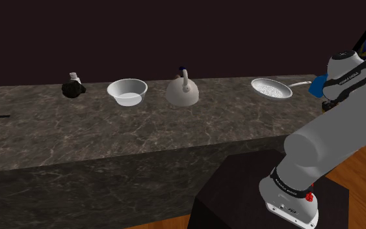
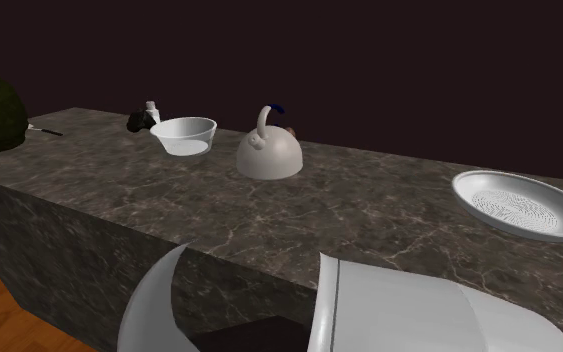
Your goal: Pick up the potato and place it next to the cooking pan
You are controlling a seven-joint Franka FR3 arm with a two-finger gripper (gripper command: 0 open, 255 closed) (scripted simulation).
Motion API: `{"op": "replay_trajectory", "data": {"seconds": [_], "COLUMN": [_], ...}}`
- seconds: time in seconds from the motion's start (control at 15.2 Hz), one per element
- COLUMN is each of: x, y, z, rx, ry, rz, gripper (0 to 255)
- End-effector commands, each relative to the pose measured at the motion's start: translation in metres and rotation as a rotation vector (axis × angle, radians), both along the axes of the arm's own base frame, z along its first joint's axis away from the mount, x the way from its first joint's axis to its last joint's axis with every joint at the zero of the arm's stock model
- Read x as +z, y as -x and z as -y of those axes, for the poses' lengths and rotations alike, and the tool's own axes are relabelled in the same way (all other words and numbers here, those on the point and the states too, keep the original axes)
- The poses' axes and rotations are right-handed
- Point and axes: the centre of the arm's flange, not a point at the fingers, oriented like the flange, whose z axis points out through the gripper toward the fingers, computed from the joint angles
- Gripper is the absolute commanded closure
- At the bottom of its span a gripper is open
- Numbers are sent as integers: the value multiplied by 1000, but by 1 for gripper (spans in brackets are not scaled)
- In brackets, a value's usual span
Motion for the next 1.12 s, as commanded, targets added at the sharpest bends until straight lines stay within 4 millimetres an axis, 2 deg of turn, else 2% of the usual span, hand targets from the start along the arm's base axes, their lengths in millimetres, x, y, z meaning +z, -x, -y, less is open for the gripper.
{"op": "replay_trajectory", "data": {"seconds": [0.0,0.07,0.59,0.66,0.99,1.06], "x": [-13,-20,-20,-20,-20,-9], "y": [-3,-3,-3,-3,-3,-8], "z": [-1,-1,-1,-1,-1,-7], "rx": [3,3,3,3,3,3], "ry": [-5,-5,-5,-5,-5,-5], "rz": [0,0,0,0,0,0], "gripper": [255,255,255,0,0,0]}}
